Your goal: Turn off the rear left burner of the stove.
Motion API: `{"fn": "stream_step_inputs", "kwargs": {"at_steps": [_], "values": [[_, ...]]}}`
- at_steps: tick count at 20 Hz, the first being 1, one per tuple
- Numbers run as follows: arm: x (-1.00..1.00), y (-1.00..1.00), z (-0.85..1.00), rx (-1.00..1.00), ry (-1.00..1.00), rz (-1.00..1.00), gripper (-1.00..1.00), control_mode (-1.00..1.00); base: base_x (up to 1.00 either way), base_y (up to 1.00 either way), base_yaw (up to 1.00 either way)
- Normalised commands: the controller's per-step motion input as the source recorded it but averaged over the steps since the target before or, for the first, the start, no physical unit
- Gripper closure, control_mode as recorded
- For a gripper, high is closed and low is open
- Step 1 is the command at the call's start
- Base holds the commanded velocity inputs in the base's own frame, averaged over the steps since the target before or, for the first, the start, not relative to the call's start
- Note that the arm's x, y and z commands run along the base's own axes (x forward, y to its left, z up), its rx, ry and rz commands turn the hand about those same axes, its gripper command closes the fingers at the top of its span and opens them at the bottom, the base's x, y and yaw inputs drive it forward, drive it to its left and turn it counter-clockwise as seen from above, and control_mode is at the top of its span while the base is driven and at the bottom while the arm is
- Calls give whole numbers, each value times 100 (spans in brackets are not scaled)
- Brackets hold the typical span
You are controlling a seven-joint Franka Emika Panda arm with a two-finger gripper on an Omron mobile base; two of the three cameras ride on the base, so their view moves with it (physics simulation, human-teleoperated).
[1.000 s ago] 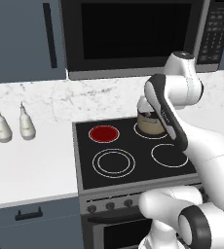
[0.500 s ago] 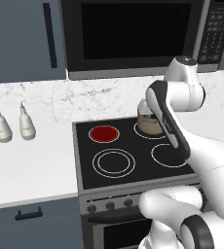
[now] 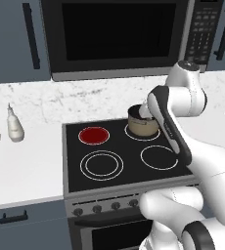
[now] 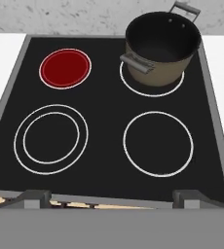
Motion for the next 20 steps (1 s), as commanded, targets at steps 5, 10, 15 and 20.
{"fn": "stream_step_inputs", "kwargs": {"at_steps": [5, 10, 15, 20], "values": [[0, 0, 0, 0, 0, 0, -100, 100, 0, -22, 0], [-2, 0, 0, 0, 0, 0, -100, -100, 0, 0, 0], [-22, 15, -5, -1, 0, 1, -100, -100, 0, 0, 0], [-80, 99, -55, -18, 0, 13, -100, -100, 0, 0, 0]]}}
